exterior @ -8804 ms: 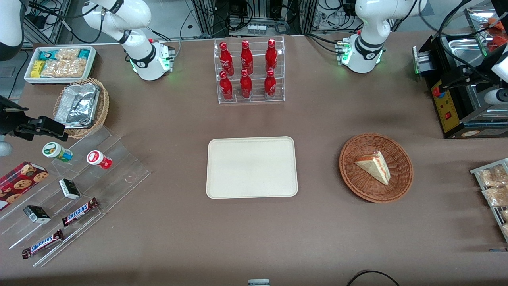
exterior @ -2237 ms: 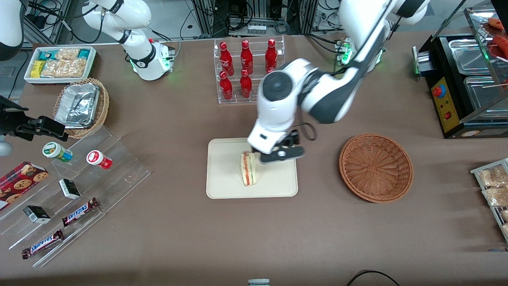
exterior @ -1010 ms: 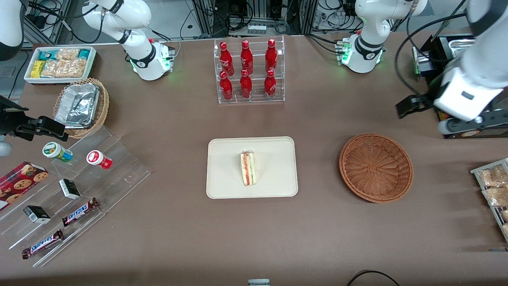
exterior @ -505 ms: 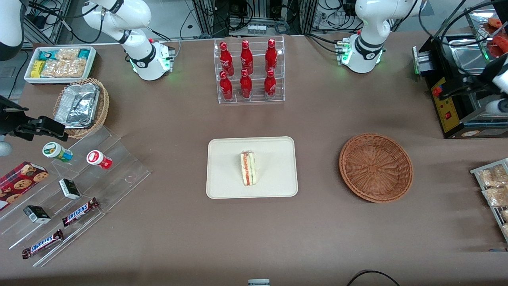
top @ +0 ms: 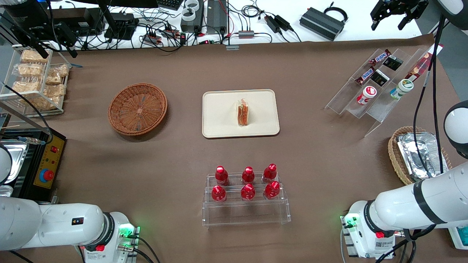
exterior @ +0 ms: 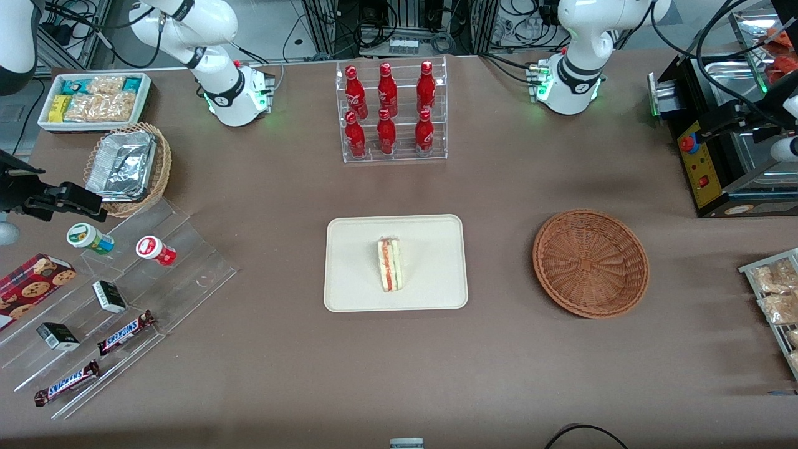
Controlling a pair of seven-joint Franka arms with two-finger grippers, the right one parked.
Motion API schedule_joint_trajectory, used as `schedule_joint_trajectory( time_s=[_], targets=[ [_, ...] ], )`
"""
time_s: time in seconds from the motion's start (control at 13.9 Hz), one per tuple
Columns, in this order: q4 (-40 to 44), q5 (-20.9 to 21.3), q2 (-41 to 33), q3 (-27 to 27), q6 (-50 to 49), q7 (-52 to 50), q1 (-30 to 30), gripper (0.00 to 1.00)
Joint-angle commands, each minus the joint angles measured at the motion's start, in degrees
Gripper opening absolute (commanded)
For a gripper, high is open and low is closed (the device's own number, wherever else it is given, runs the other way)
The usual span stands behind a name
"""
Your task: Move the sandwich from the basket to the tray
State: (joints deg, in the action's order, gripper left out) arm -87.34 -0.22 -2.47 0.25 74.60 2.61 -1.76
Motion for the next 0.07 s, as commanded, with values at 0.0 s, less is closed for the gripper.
schedule_joint_trajectory(
  time_s=[0.0],
  targets=[
    [1.8,0.1,0.4,0.4,0.1,-1.2,1.0,0.99]
  ],
)
